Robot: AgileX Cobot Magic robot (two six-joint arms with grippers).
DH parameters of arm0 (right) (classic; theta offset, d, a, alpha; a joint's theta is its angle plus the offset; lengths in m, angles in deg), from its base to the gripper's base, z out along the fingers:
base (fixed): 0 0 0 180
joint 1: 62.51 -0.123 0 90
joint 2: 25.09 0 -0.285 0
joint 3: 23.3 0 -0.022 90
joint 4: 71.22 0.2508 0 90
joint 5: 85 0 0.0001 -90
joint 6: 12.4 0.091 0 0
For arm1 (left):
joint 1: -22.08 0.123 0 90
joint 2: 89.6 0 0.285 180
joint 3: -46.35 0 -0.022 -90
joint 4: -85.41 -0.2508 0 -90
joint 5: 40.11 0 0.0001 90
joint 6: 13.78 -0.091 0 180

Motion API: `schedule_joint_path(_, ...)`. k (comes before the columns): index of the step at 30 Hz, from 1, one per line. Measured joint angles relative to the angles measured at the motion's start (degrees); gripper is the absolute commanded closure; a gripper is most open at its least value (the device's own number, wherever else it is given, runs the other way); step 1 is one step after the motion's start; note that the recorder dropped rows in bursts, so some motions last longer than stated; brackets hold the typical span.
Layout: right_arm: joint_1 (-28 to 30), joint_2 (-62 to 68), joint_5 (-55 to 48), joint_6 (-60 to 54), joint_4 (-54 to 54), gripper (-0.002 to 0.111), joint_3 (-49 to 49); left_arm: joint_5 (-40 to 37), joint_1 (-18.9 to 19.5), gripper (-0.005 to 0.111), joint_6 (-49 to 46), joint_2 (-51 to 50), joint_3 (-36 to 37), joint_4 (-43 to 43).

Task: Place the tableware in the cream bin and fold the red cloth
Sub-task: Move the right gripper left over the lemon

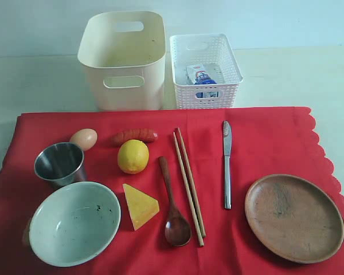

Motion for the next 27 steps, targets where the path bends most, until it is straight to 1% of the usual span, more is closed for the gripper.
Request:
schedule_joint_path(5,-4.34,-0.90,-0.10,-0.55,-1.13,0.047,0.00,0.00,0.00,0.031,0.00,0.00,0.00,0.00)
schedule_joint_path(12,-13.39,-1.09,-0.10,-0.91,-10.24,0.047,0.00,0.00,0.00,0.031,0.00,0.00,0.00,0.00)
schedule_joint_path(14,-15.01,-1.09,-0.10,-0.91,-12.33,0.047,0.00,0.00,0.00,0.031,0.00,0.00,0.00,0.00)
schedule_joint_path(20,-17.23,-1.26,-0.10,-0.80,-13.54,0.047,0.37,0.00,0.00,0.031,0.00,0.00,0.00,0.00)
schedule_joint_path(27,-17.23,-3.61,-0.10,-0.47,-13.67,0.047,8.60,0.00,0.00,0.031,0.00,0.00,0.00,0.00)
